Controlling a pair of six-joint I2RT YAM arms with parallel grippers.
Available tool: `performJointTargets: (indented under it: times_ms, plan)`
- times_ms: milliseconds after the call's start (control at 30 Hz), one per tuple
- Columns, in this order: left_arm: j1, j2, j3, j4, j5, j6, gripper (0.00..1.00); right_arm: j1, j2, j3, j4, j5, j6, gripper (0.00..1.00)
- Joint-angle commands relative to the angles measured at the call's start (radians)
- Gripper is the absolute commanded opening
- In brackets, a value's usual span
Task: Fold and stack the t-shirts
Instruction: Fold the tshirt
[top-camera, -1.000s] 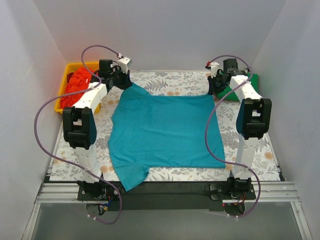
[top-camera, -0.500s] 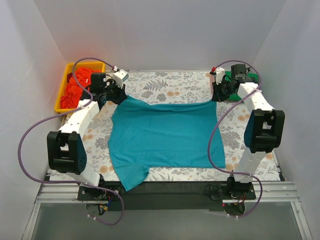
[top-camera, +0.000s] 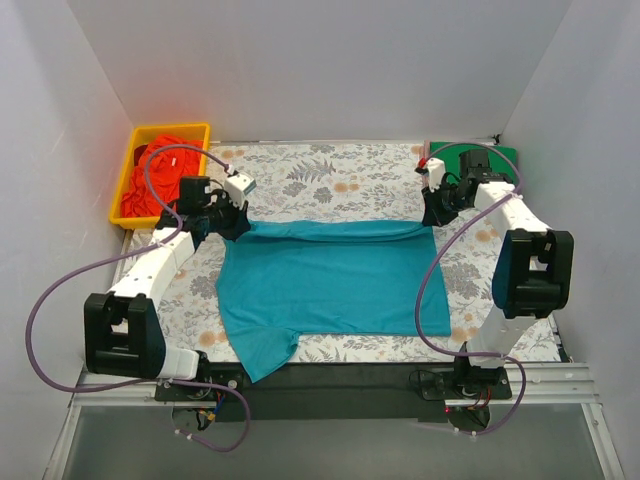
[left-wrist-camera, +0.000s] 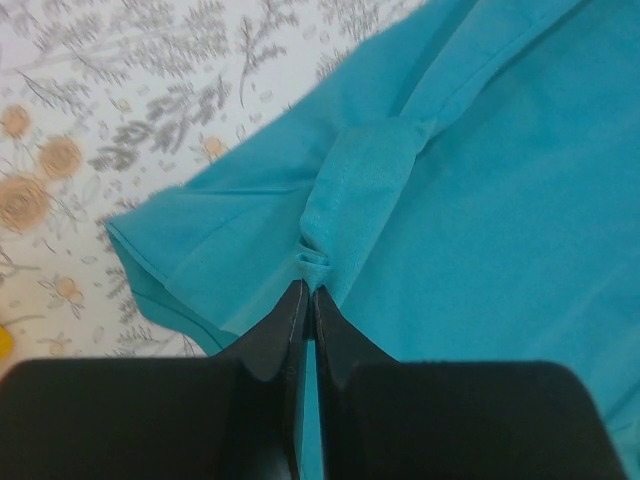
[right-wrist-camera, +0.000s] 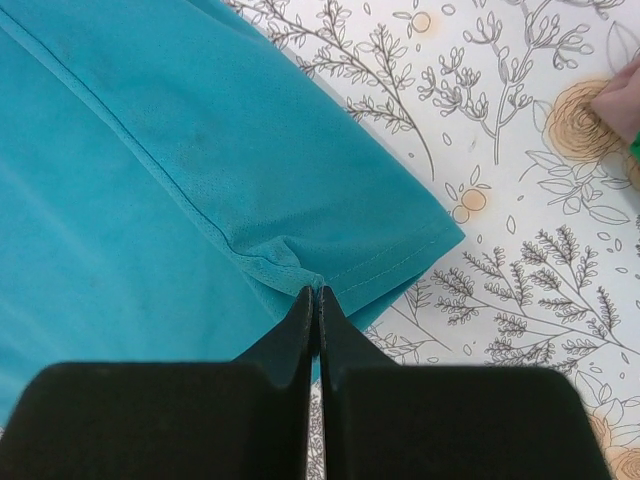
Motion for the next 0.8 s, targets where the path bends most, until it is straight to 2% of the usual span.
performJointTargets:
  times_ms: [0,267,433,467,500,533,633,667,700,767]
  plan:
    - [0.002,-0.06,-0.074,-0.018,-0.011,0.031,0.0,-0.004,-0.026,-0.019,0.004,0.001,-0.041,0.01]
    - [0.002,-0.053,-0.189,-0.003,-0.038,0.047,0.0,-0.004,0.031,-0.031,0.004,0.016,-0.073,0.01]
    - [0.002,-0.065,-0.241,-0.001,-0.052,0.087,0.0,-0.002,0.006,-0.106,0.001,0.021,-0.133,0.01]
    - [0.002,-0.066,-0.246,-0.007,-0.048,0.097,0.03,-0.002,-0.003,-0.118,0.001,0.025,-0.142,0.01]
    - [0.002,-0.069,-0.24,-0.054,-0.025,0.115,0.06,-0.002,-0.007,-0.137,-0.005,0.031,-0.152,0.04]
    - [0.002,-0.077,-0.229,-0.087,-0.005,0.163,0.1,-0.002,-0.012,-0.145,-0.013,0.051,-0.183,0.15]
    - [0.007,-0.115,-0.189,-0.226,0.087,0.265,0.27,-0.031,-0.04,-0.157,-0.04,0.088,-0.222,0.3]
    - [0.007,-0.123,-0.18,-0.26,0.11,0.28,0.29,-0.038,-0.058,-0.152,-0.048,0.087,-0.237,0.4]
    - [0.007,-0.128,-0.153,-0.315,0.138,0.319,0.3,-0.045,-0.067,-0.142,-0.071,0.088,-0.242,0.42]
    - [0.007,-0.12,-0.108,-0.319,0.181,0.286,0.32,-0.047,-0.095,-0.119,-0.083,0.076,-0.235,0.45]
